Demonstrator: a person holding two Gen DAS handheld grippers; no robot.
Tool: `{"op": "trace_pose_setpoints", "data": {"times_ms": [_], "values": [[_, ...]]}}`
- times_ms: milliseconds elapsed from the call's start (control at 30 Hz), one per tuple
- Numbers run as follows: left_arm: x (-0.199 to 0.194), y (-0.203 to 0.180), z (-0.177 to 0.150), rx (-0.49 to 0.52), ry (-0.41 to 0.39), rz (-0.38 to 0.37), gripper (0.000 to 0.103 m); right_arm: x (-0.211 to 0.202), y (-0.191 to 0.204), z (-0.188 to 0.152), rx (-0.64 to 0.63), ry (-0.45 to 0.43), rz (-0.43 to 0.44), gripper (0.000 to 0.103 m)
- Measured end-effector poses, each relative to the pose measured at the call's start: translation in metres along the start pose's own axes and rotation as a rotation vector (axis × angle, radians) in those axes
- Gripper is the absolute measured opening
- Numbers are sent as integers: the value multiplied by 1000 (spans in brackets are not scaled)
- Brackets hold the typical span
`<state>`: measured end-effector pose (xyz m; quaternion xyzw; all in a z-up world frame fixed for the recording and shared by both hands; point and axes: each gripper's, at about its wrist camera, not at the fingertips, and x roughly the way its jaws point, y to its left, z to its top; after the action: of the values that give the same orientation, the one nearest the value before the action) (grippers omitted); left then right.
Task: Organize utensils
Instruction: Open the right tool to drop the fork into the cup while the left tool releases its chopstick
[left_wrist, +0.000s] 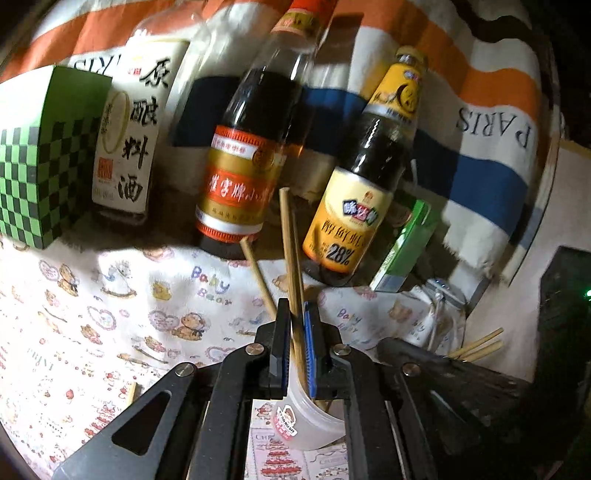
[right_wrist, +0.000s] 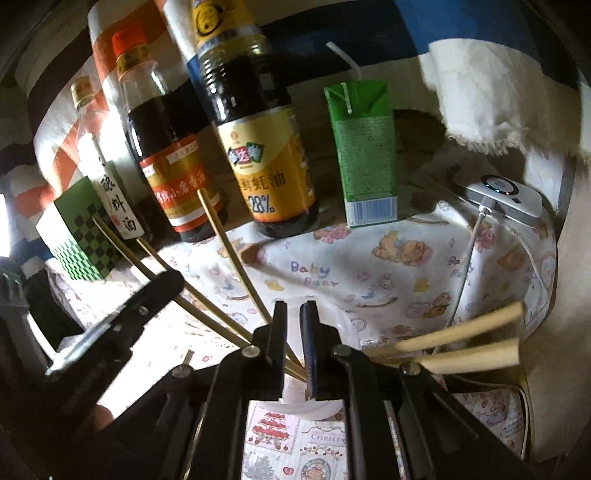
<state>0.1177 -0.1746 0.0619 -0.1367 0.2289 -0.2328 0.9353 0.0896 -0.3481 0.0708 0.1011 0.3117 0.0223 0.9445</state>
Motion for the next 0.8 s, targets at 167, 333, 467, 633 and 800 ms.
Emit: {"op": "trace_pose_setpoints", "data": {"times_ms": [167,333,467,633,800], "values": [[3,5,-1,6,19,-21,7,-15,-10,7,39,-34,40,16],[-12,4,2,53,-1,-7,12,-31,-10,10,34,-82,64,25],[-40,-1,12,87,-57,-14,28,-41,-9,11,31,-109,60,30],[-79,0,25,138,-120,4,42,-51,7,12,15,-129,66,38],[-116,15,24,184,-150,69,51,-64,24,6,-16,-149,78,43]]}}
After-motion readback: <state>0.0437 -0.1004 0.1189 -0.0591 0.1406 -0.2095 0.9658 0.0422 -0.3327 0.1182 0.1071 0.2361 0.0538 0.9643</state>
